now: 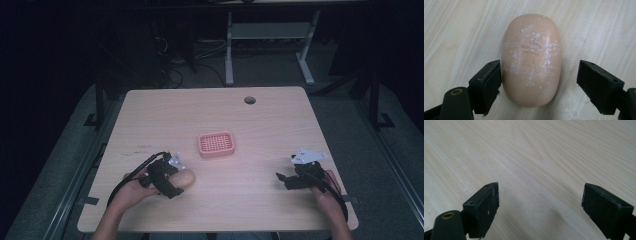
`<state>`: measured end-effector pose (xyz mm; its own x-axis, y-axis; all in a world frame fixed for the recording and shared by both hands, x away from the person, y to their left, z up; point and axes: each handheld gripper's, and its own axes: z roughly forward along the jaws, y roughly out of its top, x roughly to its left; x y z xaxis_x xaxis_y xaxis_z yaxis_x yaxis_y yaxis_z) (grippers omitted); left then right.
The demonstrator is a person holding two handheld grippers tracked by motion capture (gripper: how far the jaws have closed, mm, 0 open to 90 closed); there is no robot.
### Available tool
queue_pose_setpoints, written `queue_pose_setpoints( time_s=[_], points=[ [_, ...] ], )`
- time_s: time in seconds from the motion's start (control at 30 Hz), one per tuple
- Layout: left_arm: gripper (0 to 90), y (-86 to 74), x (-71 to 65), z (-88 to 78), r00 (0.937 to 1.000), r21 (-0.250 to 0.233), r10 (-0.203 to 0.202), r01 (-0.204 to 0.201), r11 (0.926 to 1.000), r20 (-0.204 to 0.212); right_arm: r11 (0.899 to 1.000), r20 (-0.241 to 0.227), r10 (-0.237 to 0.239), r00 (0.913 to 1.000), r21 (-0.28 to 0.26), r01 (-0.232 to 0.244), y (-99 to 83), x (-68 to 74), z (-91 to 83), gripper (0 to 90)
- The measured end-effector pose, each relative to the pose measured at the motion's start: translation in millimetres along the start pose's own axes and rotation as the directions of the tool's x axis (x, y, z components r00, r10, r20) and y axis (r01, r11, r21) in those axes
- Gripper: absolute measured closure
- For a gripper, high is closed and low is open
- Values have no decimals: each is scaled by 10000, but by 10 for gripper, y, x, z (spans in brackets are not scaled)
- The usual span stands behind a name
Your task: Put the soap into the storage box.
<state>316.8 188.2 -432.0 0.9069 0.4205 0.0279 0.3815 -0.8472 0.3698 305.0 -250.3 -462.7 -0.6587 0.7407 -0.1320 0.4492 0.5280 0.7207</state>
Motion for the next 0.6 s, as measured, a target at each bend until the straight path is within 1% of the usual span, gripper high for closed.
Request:
queue_pose_setpoints(
  time_s=[0.2,0.23,0.27,0.3,0.4,0.6],
  points=[
    [206,46,29,44,10000,193,85,-85,9998,-17,10000,-12,8,10000,-20,-8,1,0,-2,139],
    [208,50,32,55,10000,197,12,-13,9998,22,10000,-17,22,10000,-26,-22,1,1,-3,139],
    [208,55,39,63,10000,240,7,-7,9997,-21,10000,-17,22,10000,-26,-22,1,1,-3,139],
    [213,64,51,77,10000,309,35,-36,9995,48,10000,6,-36,10000,-19,36,1,-3,-5,139],
    [225,79,60,93,10000,378,1,-1,9993,16,10000,-6,-12,10000,-26,12,1,-2,-6,139],
    [250,111,83,144,9999,602,-63,56,9982,111,10000,-12,-9,10000,-40,9,1,-3,-8,139]
  ],
)
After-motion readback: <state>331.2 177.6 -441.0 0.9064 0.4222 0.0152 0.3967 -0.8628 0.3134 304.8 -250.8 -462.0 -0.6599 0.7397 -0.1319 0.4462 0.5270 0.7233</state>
